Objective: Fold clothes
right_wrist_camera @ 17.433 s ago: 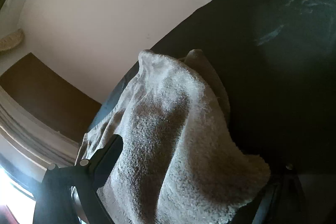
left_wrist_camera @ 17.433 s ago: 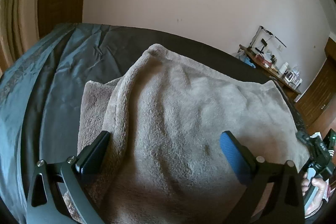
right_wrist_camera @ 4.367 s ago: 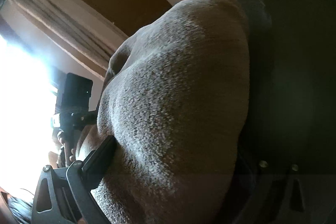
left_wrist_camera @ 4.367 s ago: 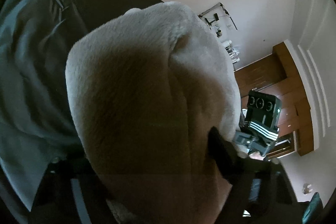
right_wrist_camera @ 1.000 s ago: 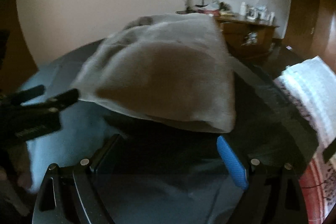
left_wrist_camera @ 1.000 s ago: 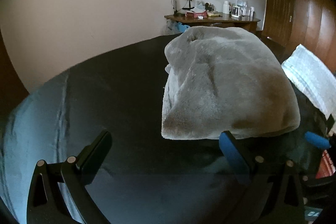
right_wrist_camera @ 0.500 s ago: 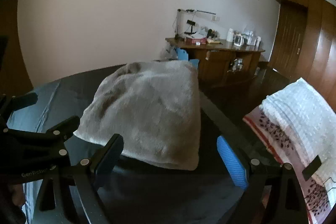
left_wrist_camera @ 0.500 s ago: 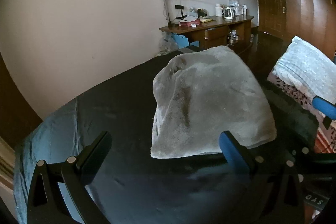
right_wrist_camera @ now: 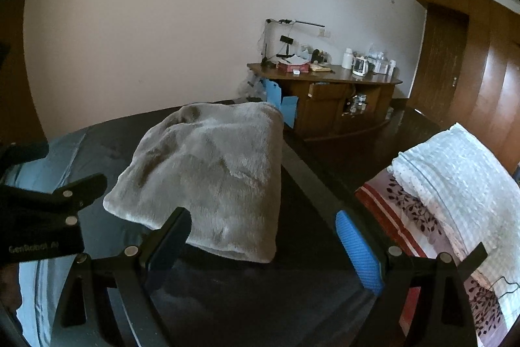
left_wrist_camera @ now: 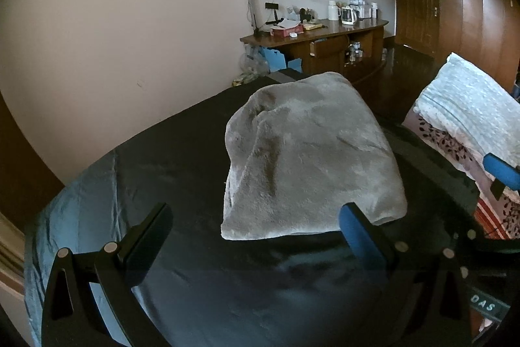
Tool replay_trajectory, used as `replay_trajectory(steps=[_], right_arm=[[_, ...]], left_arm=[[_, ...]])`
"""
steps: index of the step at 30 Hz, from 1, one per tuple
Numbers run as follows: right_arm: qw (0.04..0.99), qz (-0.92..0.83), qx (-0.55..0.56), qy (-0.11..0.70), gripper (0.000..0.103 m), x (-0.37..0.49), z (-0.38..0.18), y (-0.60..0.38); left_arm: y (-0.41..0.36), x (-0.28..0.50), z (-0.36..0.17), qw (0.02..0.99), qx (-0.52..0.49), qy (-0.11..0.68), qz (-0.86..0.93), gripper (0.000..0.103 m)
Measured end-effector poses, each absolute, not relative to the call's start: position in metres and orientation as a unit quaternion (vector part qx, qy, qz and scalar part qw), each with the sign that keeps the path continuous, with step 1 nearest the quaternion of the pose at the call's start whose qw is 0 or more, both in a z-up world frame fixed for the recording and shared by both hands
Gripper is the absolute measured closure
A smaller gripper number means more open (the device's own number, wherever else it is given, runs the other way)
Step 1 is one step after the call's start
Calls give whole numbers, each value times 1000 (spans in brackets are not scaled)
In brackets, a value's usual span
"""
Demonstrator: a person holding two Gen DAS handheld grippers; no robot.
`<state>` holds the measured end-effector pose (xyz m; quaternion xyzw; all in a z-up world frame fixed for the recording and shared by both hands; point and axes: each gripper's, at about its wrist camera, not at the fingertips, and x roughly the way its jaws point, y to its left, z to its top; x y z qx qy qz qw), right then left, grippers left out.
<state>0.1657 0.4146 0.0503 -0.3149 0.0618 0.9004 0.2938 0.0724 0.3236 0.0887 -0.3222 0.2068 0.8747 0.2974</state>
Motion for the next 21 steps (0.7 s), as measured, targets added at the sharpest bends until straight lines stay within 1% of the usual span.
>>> replay_trajectory(steps=[12,21], right_arm=[[270,904,-326,60,11,163,45,406],[263,903,-335,58,11,156,39,405]], left_arm=[[322,70,84,300,-339,202,868,1],[322,79,85,299,-304,206,881,1]])
